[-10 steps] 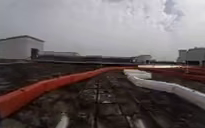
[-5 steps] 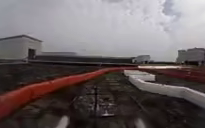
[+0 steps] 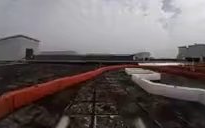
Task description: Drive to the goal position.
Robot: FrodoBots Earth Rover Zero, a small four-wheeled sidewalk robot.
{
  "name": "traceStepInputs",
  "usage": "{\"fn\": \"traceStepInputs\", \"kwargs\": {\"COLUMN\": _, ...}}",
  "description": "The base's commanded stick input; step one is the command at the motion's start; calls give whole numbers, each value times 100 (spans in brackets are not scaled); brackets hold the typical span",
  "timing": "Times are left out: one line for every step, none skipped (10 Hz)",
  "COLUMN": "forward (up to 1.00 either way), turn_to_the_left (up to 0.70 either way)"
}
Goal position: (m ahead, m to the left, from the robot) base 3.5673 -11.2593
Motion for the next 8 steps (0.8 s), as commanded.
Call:
{"fn": "traceStepInputs", "kwargs": {"forward": 70, "turn_to_the_left": -1}}
{"fn": "traceStepInputs", "kwargs": {"forward": 70, "turn_to_the_left": 0}}
{"fn": "traceStepInputs", "kwargs": {"forward": 70, "turn_to_the_left": 0}}
{"fn": "traceStepInputs", "kwargs": {"forward": 70, "turn_to_the_left": -9}}
{"fn": "traceStepInputs", "kwargs": {"forward": 70, "turn_to_the_left": -10}}
{"fn": "traceStepInputs", "kwargs": {"forward": 70, "turn_to_the_left": 0}}
{"fn": "traceStepInputs", "kwargs": {"forward": 70, "turn_to_the_left": 0}}
{"fn": "traceStepInputs", "kwargs": {"forward": 70, "turn_to_the_left": -14}}
